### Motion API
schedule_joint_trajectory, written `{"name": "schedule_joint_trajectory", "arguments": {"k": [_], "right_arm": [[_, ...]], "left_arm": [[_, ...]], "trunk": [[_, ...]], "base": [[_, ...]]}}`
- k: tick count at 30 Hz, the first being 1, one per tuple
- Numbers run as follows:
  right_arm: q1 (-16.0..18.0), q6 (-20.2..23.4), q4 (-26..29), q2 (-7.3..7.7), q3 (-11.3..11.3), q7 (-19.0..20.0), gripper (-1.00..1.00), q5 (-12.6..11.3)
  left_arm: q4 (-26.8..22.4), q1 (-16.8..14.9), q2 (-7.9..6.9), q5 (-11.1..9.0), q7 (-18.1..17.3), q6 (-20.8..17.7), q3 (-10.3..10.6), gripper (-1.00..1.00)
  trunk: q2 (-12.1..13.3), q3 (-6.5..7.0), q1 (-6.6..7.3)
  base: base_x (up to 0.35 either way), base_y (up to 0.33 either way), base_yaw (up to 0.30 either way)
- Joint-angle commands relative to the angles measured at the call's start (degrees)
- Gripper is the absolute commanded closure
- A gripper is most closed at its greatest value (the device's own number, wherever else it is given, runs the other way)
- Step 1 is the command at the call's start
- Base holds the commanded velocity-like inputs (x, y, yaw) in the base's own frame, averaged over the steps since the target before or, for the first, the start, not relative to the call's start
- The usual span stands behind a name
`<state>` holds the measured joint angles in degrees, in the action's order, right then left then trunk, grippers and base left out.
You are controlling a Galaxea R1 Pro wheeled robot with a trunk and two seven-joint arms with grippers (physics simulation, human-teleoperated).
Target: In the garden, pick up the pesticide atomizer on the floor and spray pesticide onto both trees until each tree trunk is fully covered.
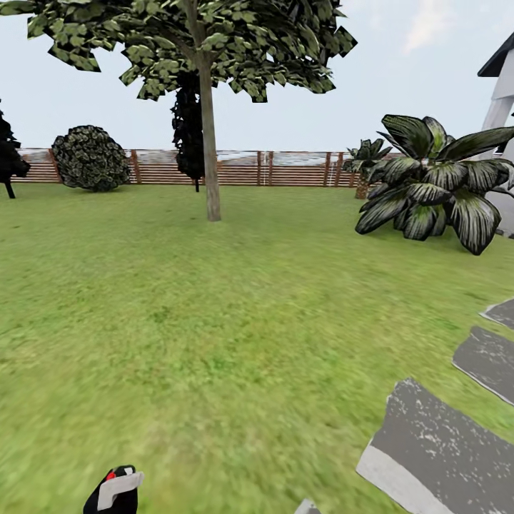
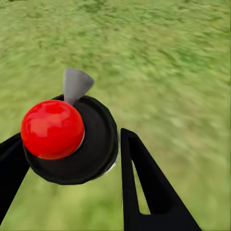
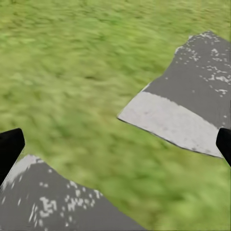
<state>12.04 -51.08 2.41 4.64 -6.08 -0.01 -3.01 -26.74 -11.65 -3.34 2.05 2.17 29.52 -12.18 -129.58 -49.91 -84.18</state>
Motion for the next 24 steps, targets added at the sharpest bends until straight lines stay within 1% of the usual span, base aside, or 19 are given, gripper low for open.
{"name": "schedule_joint_trajectory", "arguments": {"k": [1, 24], "right_arm": [[0.02, -0.16, -0.04, -0.01, -0.07, 0.1, -1.0, -0.16], [0.05, -0.13, -0.04, -0.01, -0.07, 0.1, -1.0, -0.16]], "left_arm": [[0.03, -0.04, 0.0, 0.24, 0.21, 0.19, -0.03, 1.0], [0.03, -0.04, 0.0, 0.24, 0.21, 0.19, -0.03, 1.0]], "trunk": [[-0.02, -0.06, -0.02], [-0.02, -0.06, -0.02]], "base": [[0.34, 0.0, 0.0], [0.34, 0.0, 0.0]]}}
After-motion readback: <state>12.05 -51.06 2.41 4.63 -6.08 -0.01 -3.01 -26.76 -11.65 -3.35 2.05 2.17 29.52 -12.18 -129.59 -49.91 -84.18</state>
